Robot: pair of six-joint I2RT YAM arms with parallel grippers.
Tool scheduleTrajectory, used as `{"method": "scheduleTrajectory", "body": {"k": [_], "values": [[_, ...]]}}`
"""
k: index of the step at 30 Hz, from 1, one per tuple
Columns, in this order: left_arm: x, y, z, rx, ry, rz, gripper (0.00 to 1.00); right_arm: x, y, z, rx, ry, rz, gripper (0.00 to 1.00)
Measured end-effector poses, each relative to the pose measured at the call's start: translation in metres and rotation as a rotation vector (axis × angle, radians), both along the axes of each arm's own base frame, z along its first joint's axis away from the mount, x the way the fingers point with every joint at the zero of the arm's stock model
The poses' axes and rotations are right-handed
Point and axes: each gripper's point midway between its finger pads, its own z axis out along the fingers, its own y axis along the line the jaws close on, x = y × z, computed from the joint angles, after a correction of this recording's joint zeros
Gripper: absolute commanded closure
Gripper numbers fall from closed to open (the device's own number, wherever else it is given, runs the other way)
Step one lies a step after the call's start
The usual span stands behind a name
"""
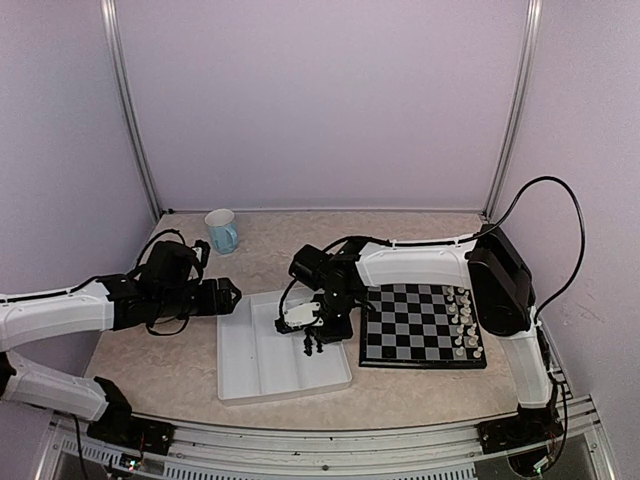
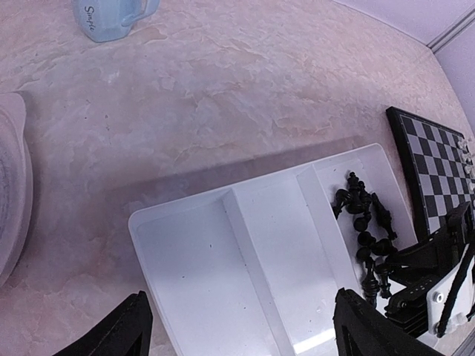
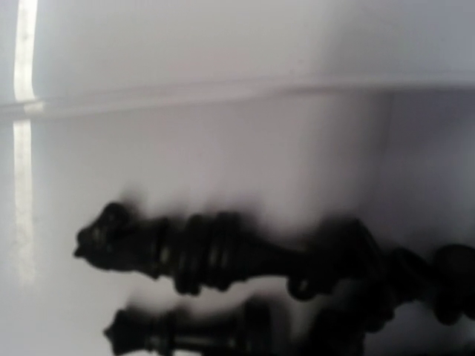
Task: Set up the chess pieces on the board
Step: Pick up the pawn from the storage box.
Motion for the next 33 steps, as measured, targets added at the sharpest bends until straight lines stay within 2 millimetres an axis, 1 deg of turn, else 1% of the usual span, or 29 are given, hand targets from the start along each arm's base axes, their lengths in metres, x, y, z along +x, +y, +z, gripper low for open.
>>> {"method": "scheduleTrajectory", "body": {"k": [7, 11, 16, 19, 25, 27, 29, 33], "values": [[0.000, -0.001, 0.001, -0.002, -0.004, -0.001, 0.16, 0.000, -0.001, -0.001, -0.004, 0.003, 0.000, 0.96], [0.000, -0.002, 0.001, -0.004, -0.006, -0.004, 0.16, 0.000, -0.002, -0.001, -0.006, 0.006, -0.004, 0.98], [0.000, -0.004, -0.001, 0.000, -0.001, -0.010, 0.16, -0.002, -0.004, 0.001, -0.011, 0.010, -0.004, 1.00], [-0.001, -0.005, -0.003, 0.004, 0.004, -0.013, 0.16, -0.003, -0.005, 0.005, -0.010, 0.013, -0.005, 1.00], [0.001, -0.008, -0.002, 0.003, 0.003, -0.016, 0.16, -0.005, -0.001, 0.031, 0.046, 0.006, -0.002, 1.00], [0.002, -0.009, 0.000, 0.000, 0.000, -0.016, 0.16, -0.006, 0.000, 0.036, 0.062, 0.008, 0.000, 1.00], [0.003, -0.011, 0.002, -0.003, -0.004, -0.018, 0.16, -0.007, 0.001, 0.037, 0.068, 0.012, 0.000, 1.00], [0.001, -0.017, 0.004, -0.004, -0.007, -0.032, 0.16, -0.010, -0.002, 0.033, 0.066, 0.022, -0.001, 1.00]]}}
